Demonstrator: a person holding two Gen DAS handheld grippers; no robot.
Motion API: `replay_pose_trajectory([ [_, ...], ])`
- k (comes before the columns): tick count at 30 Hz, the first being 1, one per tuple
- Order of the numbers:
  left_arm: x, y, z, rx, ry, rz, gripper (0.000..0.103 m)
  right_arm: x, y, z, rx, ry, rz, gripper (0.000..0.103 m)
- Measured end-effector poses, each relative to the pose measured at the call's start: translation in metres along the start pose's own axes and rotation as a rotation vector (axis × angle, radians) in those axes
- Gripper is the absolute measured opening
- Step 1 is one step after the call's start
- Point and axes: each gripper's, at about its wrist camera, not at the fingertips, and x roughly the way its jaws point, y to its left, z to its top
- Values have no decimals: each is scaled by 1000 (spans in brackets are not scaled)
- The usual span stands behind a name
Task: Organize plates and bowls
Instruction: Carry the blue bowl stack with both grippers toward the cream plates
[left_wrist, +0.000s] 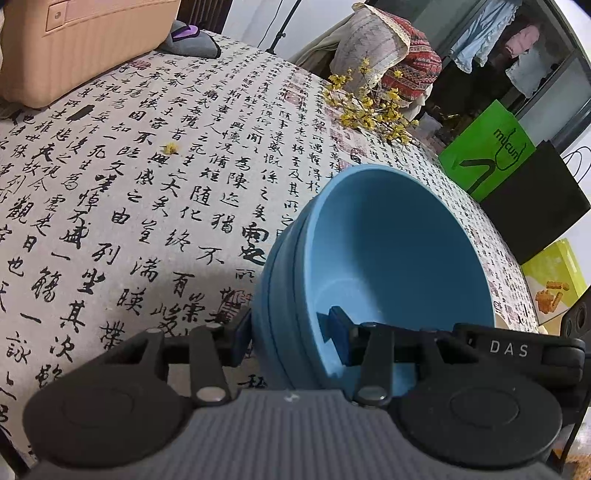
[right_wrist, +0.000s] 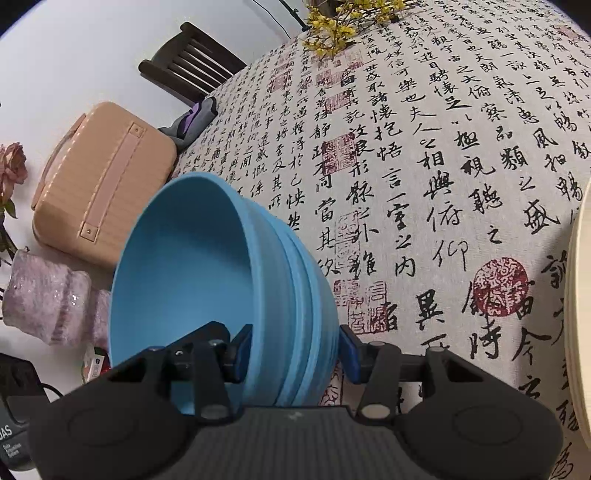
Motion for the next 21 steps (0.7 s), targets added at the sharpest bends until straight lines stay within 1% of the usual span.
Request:
replay_pose_trajectory([
  [21, -3, -27, -6, 49, 2, -30, 45, -43, -18, -15, 21, -46, -2, 47],
])
